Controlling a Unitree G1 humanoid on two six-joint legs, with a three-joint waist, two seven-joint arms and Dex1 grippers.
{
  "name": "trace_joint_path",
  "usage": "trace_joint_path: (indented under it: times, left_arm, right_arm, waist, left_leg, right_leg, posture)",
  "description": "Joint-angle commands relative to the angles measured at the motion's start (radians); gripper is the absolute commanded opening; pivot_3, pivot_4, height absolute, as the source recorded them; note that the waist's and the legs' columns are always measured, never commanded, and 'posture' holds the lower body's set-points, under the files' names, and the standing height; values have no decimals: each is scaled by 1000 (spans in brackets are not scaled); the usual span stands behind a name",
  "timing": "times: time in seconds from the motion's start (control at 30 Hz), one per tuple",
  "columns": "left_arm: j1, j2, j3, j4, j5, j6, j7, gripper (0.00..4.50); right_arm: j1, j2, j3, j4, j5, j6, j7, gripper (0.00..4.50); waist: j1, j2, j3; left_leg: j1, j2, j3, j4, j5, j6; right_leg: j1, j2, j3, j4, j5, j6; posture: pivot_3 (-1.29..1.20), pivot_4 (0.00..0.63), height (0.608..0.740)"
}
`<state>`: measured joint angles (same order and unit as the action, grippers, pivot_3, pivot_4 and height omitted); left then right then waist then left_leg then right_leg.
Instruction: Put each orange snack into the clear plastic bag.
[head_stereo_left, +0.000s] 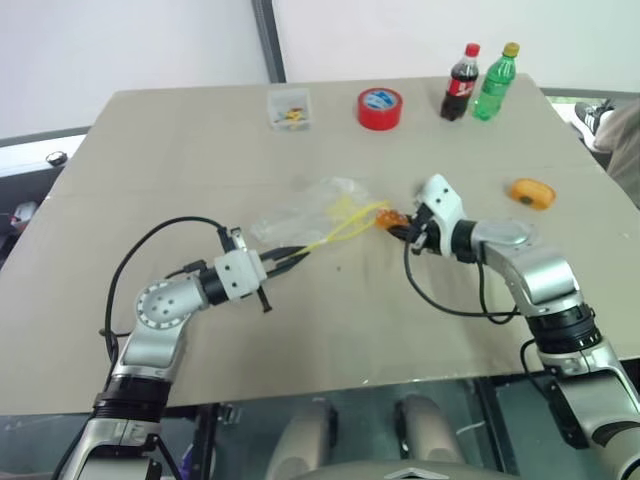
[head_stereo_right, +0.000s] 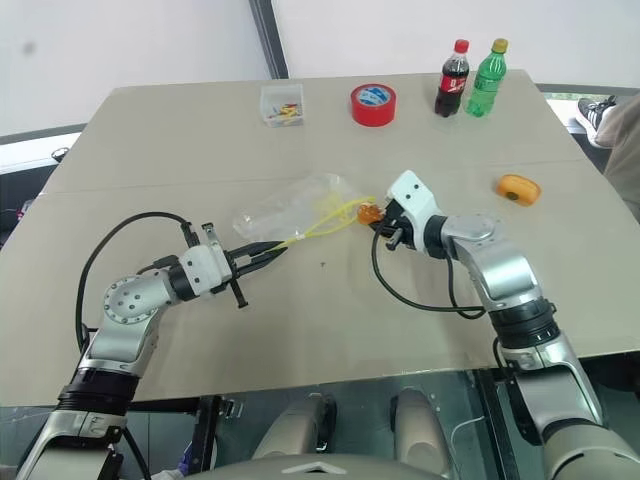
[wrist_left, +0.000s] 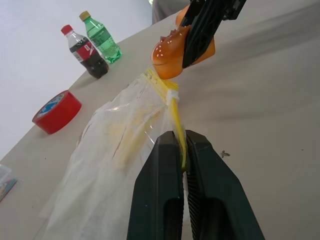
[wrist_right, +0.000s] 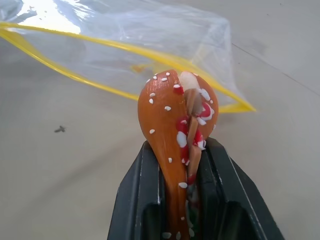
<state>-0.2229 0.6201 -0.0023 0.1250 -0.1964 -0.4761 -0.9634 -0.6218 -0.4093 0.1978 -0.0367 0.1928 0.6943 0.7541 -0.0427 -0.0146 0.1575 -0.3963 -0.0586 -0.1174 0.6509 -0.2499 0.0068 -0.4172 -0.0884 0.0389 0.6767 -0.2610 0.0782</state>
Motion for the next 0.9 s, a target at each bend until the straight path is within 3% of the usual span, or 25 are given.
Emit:
trace_joint_path:
  times: [0.03,0.37,0.5,0.6,0.83,0.87,0.9]
  left_arm:
    - [-9,7,6,-42,-6,-2,8,0]
    - [7,5,5,-89,-20,29,13,0]
    - [26,19,2,-100,-17,33,-2,0]
    - [38,24,-5,-103,-11,25,-13,0]
    - [45,6,3,-103,-19,46,10,0]
    - [46,2,8,-102,-23,55,19,0]
    - [48,-1,12,-102,-24,62,26,0]
  right_arm:
    - [-42,24,6,-1,-2,-29,-10,586]
    - [-76,108,160,110,-179,-221,-84,586]
    - [-101,181,120,148,-155,-222,-122,586]
    - [-103,278,51,161,-44,-125,-114,586]
    - [-119,388,31,337,-68,-203,-184,586]
    - [-121,391,23,351,-75,-218,-200,1365]
    - [-122,388,16,357,-85,-230,-220,1536]
  waist:
    - [1,0,0]
    - [1,0,0]
    - [-2,0,0]
    - [-3,0,0]
    - [-1,1,0]
    - [-1,1,0]
    - [0,1,0]
  left_leg:
    - [0,0,0,0,0,0]
    - [0,0,0,0,0,0]
    - [0,0,0,0,0,0]
    - [0,0,0,0,0,0]
    - [0,0,0,0,0,0]
    - [0,0,0,0,0,0]
    - [0,0,0,0,0,0]
  right_leg:
    - [0,0,0,0,0,0]
    - [0,0,0,0,0,0]
    - [0,0,0,0,0,0]
    - [-1,0,0,0,0,0]
    - [0,0,0,0,0,0]
    - [-1,0,0,0,0,0]
    - [-1,0,0,0,0,0]
  posture:
    - [0,150,740]
    - [0,150,740]
    - [0,150,740]
    - [0,150,740]
    - [0,150,740]
    - [0,150,740]
    - [0,150,740]
